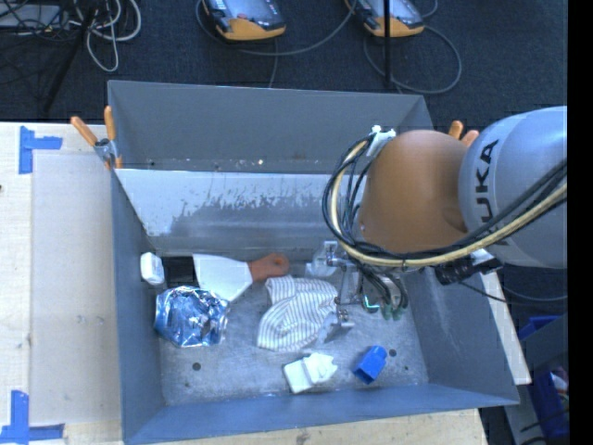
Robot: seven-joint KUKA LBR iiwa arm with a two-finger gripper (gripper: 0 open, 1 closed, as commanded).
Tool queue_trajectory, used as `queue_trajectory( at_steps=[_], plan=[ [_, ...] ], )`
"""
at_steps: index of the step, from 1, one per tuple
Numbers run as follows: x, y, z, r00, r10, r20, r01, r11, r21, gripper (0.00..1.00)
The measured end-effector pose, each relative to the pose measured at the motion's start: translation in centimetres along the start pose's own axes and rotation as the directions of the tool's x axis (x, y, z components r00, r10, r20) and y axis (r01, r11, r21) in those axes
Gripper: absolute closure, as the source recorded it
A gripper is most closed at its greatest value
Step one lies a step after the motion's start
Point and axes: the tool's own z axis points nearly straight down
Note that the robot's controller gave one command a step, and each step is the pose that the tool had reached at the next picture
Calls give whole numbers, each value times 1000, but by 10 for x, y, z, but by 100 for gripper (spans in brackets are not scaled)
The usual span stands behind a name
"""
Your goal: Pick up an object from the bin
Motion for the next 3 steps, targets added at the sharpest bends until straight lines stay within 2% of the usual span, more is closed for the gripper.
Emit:
queue_trajectory(
  at_steps=[1, 2, 3],
  plan=[
    [-2, 0, -3, 1000, 1, 7, -1, 1000, 0, 0],
    [-15, 5, 102, 997, -80, -5, 80, 997, 1, 100],
    [-15, 5, 102, 997, -79, -5, 79, 997, 1, 100]
  ],
)
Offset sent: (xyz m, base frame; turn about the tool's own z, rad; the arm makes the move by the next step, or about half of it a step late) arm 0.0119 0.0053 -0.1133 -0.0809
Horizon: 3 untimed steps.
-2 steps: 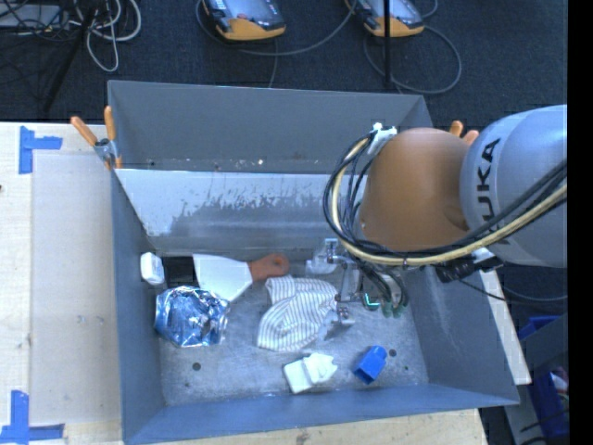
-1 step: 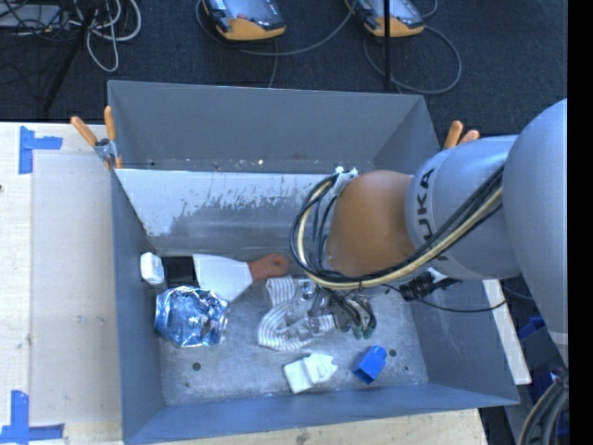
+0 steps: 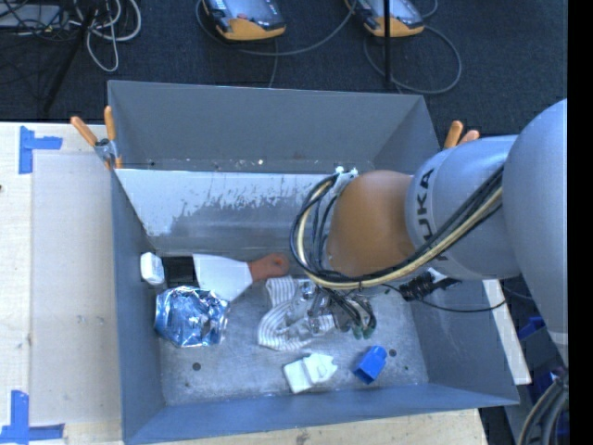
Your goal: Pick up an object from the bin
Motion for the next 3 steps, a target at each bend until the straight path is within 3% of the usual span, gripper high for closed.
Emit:
queue_trajectory(
  at_steps=[1, 2, 3],
  plan=[
    [-1, -3, -23, 1000, 3, 9, -3, 1000, 0, 100],
    [-4, -2, -83, 1000, 7, 9, -7, 1000, 0, 100],
    [-4, -1, -121, 1000, 5, 19, -5, 1000, 0, 100]
  ],
)
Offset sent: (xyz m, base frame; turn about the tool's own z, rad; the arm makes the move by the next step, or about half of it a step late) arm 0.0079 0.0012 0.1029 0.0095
